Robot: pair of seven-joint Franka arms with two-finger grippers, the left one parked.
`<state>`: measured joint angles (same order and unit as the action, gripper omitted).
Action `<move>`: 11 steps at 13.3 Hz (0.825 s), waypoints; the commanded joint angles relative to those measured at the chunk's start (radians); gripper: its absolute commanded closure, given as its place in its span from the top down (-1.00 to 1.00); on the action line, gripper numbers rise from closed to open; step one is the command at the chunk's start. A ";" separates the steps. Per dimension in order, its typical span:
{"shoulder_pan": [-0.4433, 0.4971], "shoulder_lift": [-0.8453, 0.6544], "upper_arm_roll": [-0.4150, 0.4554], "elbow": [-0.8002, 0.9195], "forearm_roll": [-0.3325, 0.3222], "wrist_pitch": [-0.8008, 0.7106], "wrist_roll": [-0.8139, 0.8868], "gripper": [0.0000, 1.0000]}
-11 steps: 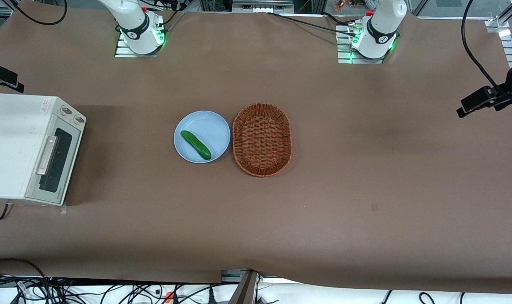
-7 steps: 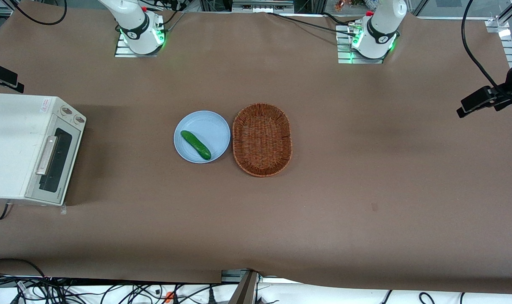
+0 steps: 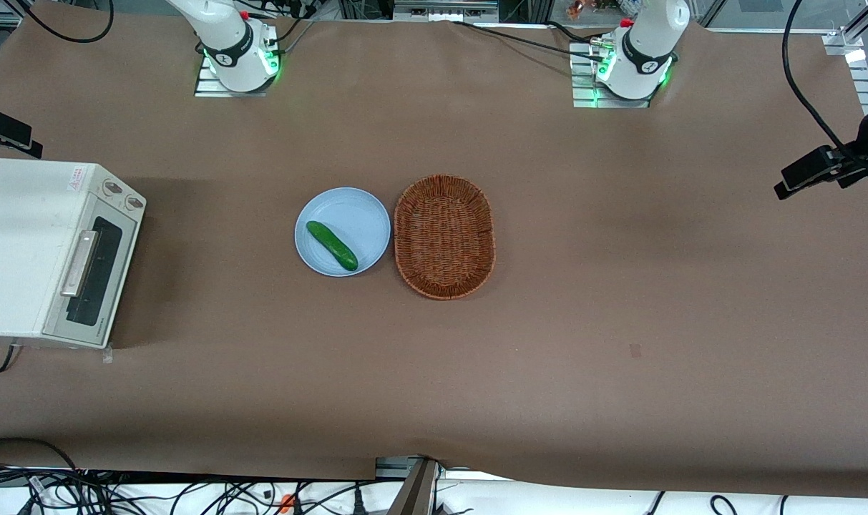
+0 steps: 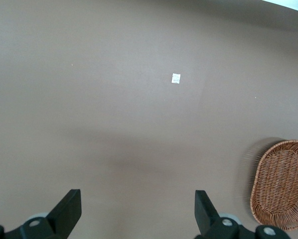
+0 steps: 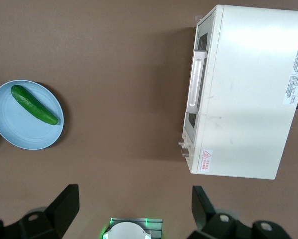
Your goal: Open oven door with right arm only
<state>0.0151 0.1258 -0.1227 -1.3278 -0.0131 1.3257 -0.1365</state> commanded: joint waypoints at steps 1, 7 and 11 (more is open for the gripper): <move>0.000 -0.005 -0.002 -0.007 -0.001 -0.002 -0.018 1.00; 0.000 0.009 -0.002 -0.008 -0.002 -0.005 -0.021 1.00; 0.003 0.012 0.000 -0.013 -0.002 -0.010 -0.023 1.00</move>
<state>0.0154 0.1449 -0.1227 -1.3326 -0.0131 1.3241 -0.1395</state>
